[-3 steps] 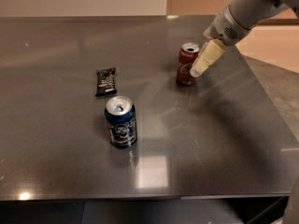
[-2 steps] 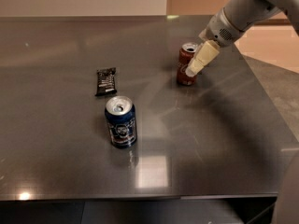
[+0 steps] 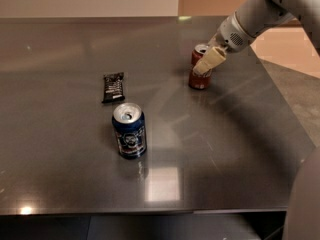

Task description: Knock coke can over

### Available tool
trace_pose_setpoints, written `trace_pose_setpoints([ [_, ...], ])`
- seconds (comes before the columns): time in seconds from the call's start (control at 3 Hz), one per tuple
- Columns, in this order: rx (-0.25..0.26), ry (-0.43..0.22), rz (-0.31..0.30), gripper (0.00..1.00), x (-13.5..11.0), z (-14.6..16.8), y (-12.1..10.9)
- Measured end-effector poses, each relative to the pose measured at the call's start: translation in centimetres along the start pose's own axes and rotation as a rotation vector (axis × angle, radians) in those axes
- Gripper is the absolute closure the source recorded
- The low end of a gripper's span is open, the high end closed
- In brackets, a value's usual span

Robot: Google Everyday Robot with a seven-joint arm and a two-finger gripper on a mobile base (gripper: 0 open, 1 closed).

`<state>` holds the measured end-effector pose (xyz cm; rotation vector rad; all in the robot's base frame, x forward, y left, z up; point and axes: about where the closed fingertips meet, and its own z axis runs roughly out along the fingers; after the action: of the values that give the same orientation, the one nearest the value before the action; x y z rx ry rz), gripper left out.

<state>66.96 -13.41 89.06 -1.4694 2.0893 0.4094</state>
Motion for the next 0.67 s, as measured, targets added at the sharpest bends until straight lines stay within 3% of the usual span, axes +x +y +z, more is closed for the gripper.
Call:
trace_pose_setpoints([
  [0.33,-0.008,0.008,-0.047,0.75,-1.3,-1.1,0.9],
  [0.67,-0.008,0.122,-0.108,0.98,-2.6,-2.7,2.2],
])
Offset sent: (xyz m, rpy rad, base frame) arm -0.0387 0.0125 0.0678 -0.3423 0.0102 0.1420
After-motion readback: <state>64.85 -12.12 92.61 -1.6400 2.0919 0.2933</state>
